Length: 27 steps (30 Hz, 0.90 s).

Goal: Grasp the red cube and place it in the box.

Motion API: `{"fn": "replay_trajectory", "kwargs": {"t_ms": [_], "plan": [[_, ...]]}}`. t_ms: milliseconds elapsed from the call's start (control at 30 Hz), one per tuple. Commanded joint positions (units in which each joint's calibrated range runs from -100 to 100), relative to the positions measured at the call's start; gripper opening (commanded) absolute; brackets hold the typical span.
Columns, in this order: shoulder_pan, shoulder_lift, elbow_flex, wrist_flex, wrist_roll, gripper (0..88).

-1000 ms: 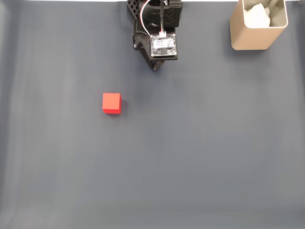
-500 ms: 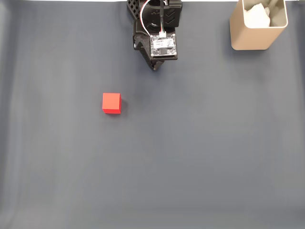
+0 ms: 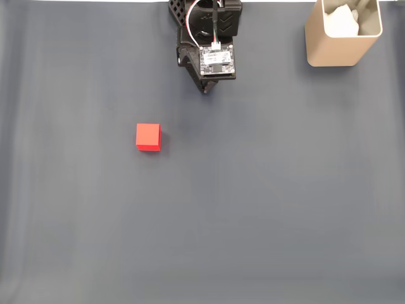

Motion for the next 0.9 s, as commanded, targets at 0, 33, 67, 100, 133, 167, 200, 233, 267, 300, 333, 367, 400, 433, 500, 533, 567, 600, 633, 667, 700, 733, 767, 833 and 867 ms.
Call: {"fn": "replay_trajectory", "kwargs": {"t_ms": [0, 33, 67, 100, 133, 167, 200, 233, 267, 300, 333, 367, 400, 433, 500, 533, 567, 600, 633, 667, 700, 733, 767, 833, 867], "plan": [[-0.3, 0.1, 0.5, 0.7, -0.1, 0.4], [-0.3, 0.1, 0.5, 0.7, -0.1, 0.2], [-0.3, 0.1, 0.5, 0.7, 0.0, 0.5], [-0.3, 0.1, 0.5, 0.7, 0.0, 0.2], [-0.3, 0.1, 0.5, 0.7, 0.0, 0.2], [-0.3, 0.1, 0.5, 0.7, 0.0, 0.5], [-0.3, 0.1, 0.5, 0.7, 0.0, 0.8], [-0.3, 0.1, 0.5, 0.7, 0.0, 0.8], [-0.3, 0.1, 0.5, 0.7, 0.0, 0.2], [-0.3, 0.1, 0.5, 0.7, 0.0, 0.2], [-0.3, 0.1, 0.5, 0.7, 0.0, 0.2], [-0.3, 0.1, 0.5, 0.7, 0.0, 0.2], [-0.3, 0.1, 0.5, 0.7, 0.0, 0.4], [-0.3, 0.1, 0.5, 0.7, 0.0, 0.5], [-0.3, 0.1, 0.5, 0.7, 0.0, 0.6], [-0.3, 0.1, 0.5, 0.7, 0.0, 0.3], [-0.3, 0.1, 0.5, 0.7, 0.0, 0.3], [-0.3, 0.1, 0.5, 0.7, 0.0, 0.3], [-0.3, 0.1, 0.5, 0.7, 0.0, 0.3], [-0.3, 0.0, 0.5, -0.2, -0.6, 0.3], [-0.2, 0.0, 0.5, -6.2, -1.2, 0.3], [-0.1, 0.0, 0.5, -7.4, -1.1, 0.3], [0.0, 0.0, 0.4, -8.7, -1.1, 0.3], [0.1, 0.0, 0.1, -12.1, -1.1, 0.3], [0.1, 0.0, -0.1, -13.8, -1.2, 0.3]]}}
